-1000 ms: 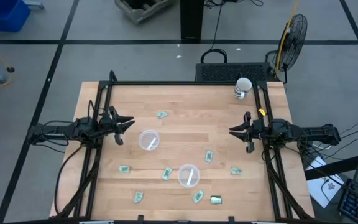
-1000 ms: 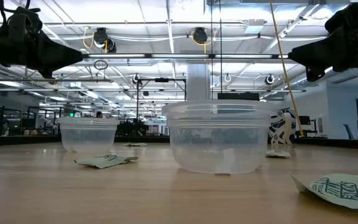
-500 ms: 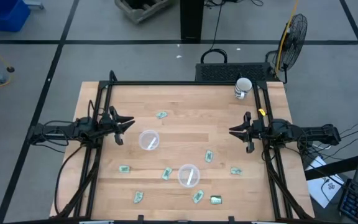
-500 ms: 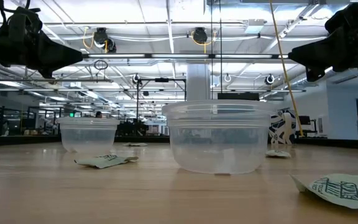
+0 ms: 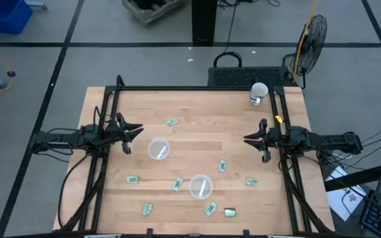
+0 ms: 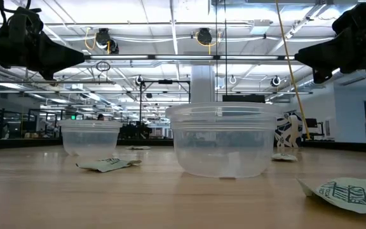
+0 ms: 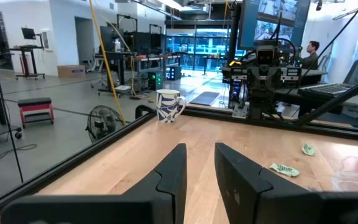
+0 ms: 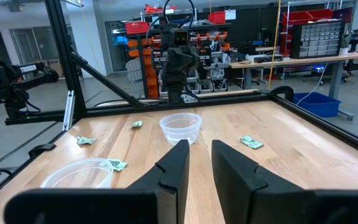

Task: Pick and place items into bin

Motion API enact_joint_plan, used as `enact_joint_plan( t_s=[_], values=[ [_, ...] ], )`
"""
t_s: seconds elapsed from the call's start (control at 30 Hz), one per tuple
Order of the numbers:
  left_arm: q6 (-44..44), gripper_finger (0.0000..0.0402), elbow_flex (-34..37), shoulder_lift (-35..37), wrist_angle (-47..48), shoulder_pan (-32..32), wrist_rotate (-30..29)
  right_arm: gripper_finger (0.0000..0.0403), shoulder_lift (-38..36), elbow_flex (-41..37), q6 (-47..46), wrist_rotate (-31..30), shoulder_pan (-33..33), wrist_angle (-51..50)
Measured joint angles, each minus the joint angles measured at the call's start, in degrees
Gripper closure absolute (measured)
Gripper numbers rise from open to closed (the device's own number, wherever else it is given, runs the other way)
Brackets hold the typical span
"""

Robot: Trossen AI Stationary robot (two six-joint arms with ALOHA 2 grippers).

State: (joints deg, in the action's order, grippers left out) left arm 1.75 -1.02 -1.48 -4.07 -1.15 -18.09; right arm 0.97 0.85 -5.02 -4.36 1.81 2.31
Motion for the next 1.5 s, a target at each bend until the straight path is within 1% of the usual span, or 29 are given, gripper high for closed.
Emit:
enact_joint_plan(
  t_s=[0.17,0.57,0.9,1.03,1.23,1.37,1.43,1.5],
  values=[
    [0.0,0.0314,0.0,0.0,0.0,0.0,0.0,0.0339,0.0,0.0,2.6,0.0,0.0,0.0],
    [0.0,0.0314,0.0,0.0,-0.1,0.0,0.0,0.0339,0.0,0.0,3.3,0.0,0.0,0.3],
    [-0.1,0.0314,0.0,0.0,-0.9,0.0,-0.2,0.0339,0.0,0.0,-0.3,-0.2,0.0,6.7],
    [-0.3,0.0314,0.0,0.0,-2.0,0.0,-0.6,0.0339,0.0,0.0,2.2,-0.1,0.0,9.2],
    [0.7,0.0314,0.0,0.0,-3.7,0.0,0.0,0.0339,0.1,0.0,5.1,-0.3,-0.2,8.6],
    [0.3,0.0314,0.0,0.0,-4.0,0.0,-4.0,0.0339,0.8,0.0,5.7,-1.0,-0.4,8.7],
    [1.3,0.0314,0.0,-0.4,-4.0,0.1,-7.0,0.0339,1.7,0.0,5.7,-3.0,-0.5,9.6],
    [2.0,0.0314,0.0,-0.8,-4.1,0.1,-7.9,0.0339,2.9,0.8,5.7,-4.8,-0.7,10.0]
  ],
)
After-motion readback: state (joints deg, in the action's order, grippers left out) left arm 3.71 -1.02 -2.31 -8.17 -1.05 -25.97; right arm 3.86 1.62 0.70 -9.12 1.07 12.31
